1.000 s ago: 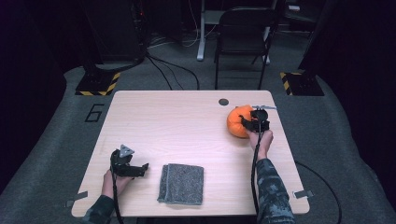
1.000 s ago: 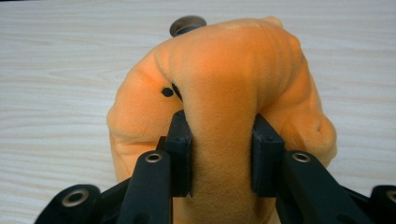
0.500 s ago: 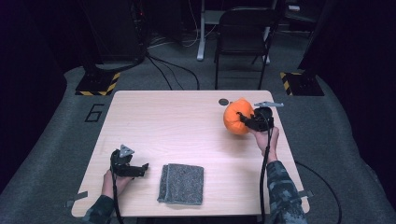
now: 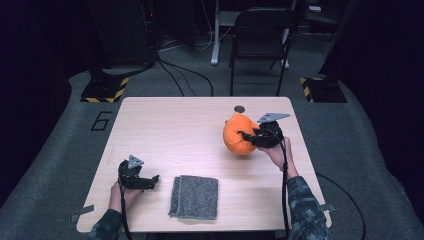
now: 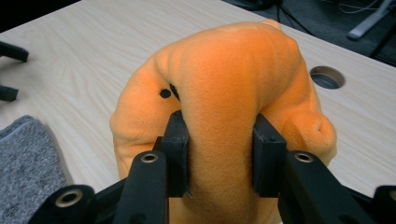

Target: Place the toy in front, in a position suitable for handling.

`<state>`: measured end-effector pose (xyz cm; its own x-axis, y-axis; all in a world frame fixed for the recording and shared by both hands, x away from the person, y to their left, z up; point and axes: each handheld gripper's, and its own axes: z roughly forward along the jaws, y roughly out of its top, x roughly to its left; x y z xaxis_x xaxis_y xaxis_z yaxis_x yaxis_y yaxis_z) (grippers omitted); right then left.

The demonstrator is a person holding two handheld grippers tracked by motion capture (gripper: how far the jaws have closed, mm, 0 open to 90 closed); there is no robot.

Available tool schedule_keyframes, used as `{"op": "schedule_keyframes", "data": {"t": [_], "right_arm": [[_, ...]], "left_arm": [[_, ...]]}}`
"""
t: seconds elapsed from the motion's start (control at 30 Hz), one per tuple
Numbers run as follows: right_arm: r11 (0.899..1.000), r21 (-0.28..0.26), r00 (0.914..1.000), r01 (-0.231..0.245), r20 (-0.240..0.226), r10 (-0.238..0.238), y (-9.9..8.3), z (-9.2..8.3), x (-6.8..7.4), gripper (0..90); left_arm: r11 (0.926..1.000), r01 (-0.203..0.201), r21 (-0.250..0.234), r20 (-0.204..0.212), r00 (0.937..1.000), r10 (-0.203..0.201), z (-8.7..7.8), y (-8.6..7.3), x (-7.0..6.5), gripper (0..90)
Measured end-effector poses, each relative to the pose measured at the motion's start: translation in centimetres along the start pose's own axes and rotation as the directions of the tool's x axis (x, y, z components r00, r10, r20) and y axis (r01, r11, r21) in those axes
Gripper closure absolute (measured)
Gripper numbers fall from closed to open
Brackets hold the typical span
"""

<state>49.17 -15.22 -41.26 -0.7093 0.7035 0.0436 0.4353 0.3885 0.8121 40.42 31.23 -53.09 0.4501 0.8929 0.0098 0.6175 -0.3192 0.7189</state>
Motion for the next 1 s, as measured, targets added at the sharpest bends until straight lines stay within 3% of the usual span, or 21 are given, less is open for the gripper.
{"op": "schedule_keyframes", "data": {"t": [0.13,0.2,0.37,0.63,0.73,0.77,0.87,1.0], "right_arm": [[0.999,0.015,0.9986,0.035,-0.04,-0.035,0.0,0.6,0.6,63.7],[0.997,0.026,0.9951,0.076,-0.066,-0.074,-0.2,1.1,1.1,63.3],[0.993,0.044,0.99,0.114,-0.089,-0.109,-0.4,1.8,1.4,62.7],[0.99,0.072,0.9889,0.125,-0.09,-0.118,-1.0,2.8,1.4,61.3],[0.976,0.153,0.9873,0.156,-0.055,-0.149,-2.0,4.4,1.4,58.4],[0.98,0.132,0.9881,0.151,-0.049,-0.146,-2.5,4.6,1.4,57.7],[0.987,0.11,0.9929,0.113,-0.048,-0.108,-2.7,4.4,1.1,49.1],[0.99,0.101,0.9954,0.094,-0.029,-0.092,-2.3,3.7,1.1,27.8]], "left_arm": [[1.0,-0.001,0.0,-0.002,1.0,0.001,0.0,0.0,0.0,0.4],[1.0,-0.001,0.0,-0.001,1.0,0.001,0.0,0.0,0.0,0.4],[1.0,0.0,0.0,0.0,1.0,0.0,0.0,0.0,0.0,0.4],[1.0,0.0,0.0,0.0,1.0,0.0,0.0,0.0,0.0,0.4],[1.0,0.0,-0.001,0.0,1.0,0.0,0.0,0.0,0.0,0.4],[1.0,0.002,0.001,0.0,1.0,-0.002,0.0,0.0,0.0,0.4],[1.0,0.002,0.001,0.0,1.0,-0.002,0.0,0.0,0.0,0.5],[1.0,0.002,0.001,0.0,1.0,-0.002,0.0,0.0,0.0,0.5]]}}
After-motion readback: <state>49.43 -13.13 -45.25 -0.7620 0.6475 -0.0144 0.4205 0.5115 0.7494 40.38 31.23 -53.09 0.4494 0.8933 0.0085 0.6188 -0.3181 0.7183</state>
